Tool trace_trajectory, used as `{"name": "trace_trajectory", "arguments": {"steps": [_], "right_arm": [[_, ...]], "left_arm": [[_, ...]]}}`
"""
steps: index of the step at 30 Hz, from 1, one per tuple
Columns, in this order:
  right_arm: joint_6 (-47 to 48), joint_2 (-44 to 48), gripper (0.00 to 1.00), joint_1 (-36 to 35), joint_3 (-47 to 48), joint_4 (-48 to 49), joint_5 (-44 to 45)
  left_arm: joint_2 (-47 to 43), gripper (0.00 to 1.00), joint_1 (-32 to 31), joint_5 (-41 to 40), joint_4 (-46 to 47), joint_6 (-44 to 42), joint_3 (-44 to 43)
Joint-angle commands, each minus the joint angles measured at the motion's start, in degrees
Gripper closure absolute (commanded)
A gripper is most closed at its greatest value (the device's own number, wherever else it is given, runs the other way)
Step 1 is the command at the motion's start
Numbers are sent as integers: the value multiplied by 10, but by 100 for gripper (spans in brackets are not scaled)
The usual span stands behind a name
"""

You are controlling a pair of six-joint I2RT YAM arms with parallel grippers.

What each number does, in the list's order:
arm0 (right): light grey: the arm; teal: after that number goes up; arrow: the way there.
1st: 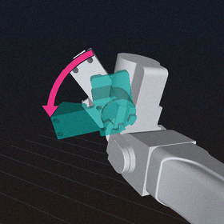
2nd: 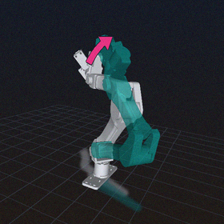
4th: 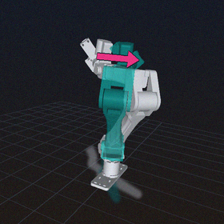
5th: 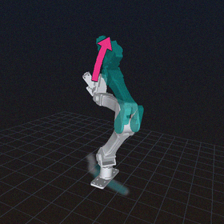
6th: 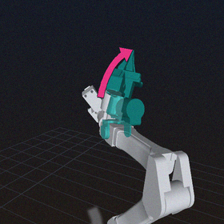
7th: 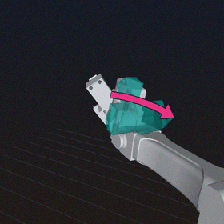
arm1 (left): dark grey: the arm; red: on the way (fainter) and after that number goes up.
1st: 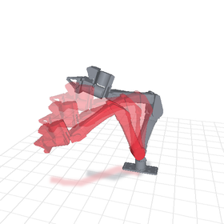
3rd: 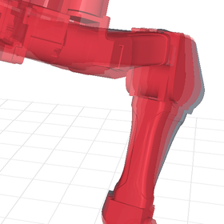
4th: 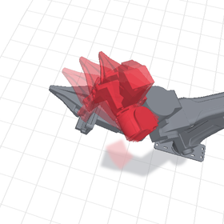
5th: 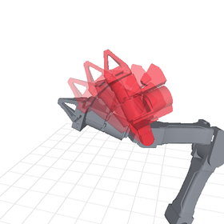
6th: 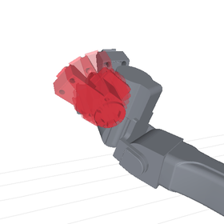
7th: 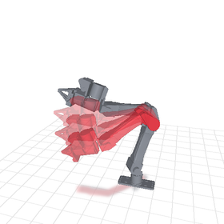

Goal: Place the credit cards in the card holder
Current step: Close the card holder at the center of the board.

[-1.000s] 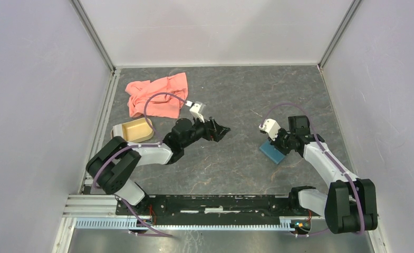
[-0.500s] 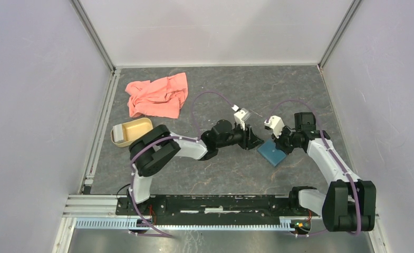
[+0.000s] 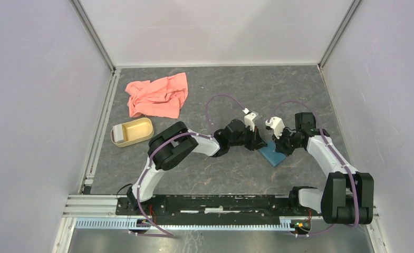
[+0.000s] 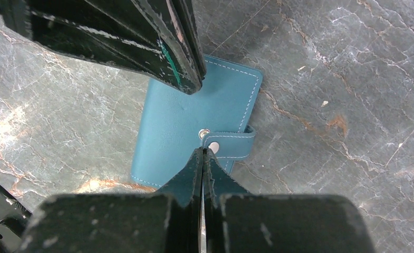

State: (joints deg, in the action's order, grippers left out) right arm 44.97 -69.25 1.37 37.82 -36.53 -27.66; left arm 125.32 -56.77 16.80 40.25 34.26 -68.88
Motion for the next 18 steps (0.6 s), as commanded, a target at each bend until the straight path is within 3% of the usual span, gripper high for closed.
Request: {"name": "trace_trajectory", "arguments": {"steps": [1, 18], "right_arm": [[-4, -6, 100, 4, 23, -1, -21], [-4, -19, 100, 4, 23, -1, -42]], "left_arm": [[14, 85, -5, 24, -3, 21, -29], [53, 87, -9, 32, -30, 27, -66]]}}
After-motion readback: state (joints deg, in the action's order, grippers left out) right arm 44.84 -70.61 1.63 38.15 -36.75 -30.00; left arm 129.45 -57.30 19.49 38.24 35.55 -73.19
